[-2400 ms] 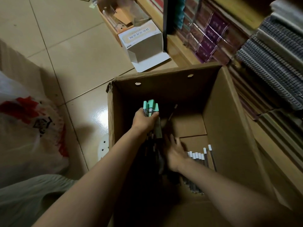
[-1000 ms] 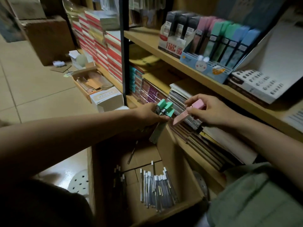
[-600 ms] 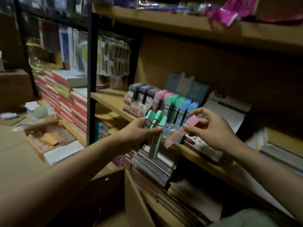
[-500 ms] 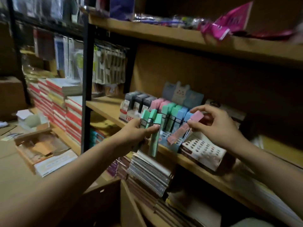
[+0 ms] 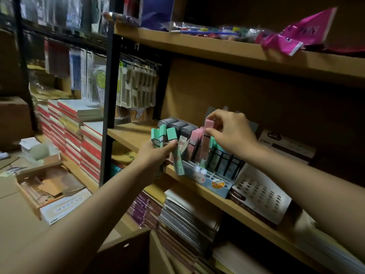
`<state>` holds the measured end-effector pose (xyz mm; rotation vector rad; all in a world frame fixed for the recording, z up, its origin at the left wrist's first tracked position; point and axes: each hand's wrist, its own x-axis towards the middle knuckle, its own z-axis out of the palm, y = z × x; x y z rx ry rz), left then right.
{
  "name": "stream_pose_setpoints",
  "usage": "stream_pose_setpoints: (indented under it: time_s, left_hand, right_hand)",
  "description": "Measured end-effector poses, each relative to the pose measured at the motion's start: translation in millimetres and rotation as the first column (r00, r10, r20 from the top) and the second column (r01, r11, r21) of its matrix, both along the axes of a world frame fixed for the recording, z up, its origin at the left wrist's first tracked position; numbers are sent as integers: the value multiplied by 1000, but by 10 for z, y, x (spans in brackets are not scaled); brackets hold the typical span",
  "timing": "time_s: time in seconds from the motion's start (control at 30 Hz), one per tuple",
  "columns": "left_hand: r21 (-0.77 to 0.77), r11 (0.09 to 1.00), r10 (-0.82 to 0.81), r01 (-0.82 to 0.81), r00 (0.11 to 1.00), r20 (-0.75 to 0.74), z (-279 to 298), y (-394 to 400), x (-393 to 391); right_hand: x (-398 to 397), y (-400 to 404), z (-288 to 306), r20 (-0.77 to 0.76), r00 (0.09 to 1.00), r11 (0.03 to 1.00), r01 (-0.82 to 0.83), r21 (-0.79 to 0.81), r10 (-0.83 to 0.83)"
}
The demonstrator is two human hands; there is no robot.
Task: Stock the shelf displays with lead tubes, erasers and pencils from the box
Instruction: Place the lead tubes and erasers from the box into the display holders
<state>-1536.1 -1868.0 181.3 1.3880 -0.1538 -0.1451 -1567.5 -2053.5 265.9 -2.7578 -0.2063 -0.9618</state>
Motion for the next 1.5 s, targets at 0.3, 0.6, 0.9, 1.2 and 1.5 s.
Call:
stream_pose_setpoints:
  time_s: [0.3,0.6,0.9,1.2,1.5]
  left_hand:
    - [20,999,-50,49,999,7,-108,14,4]
    - [18,999,-44,43,999,16,-103,-24,-17]
    - [46,996,-78,76,997,29,-155,-45,-54]
    - [86,985,-154,148,986,68,-141,-91,-67]
    - [80,957,-280,279,960,4,-40,-182,-148]
  right_hand:
    - [250,-20,-341,31,989,989,144,-11,-144]
    - [286,-35,-404,51,987,980,158,-118,-153]
    - [288,-74,-478,114,970,942,236,-238,-214]
    - [127,-37,-295,138,990,993,17,114,-32]
    - [-160,-3,-175,-189,971,926,-68,372,148]
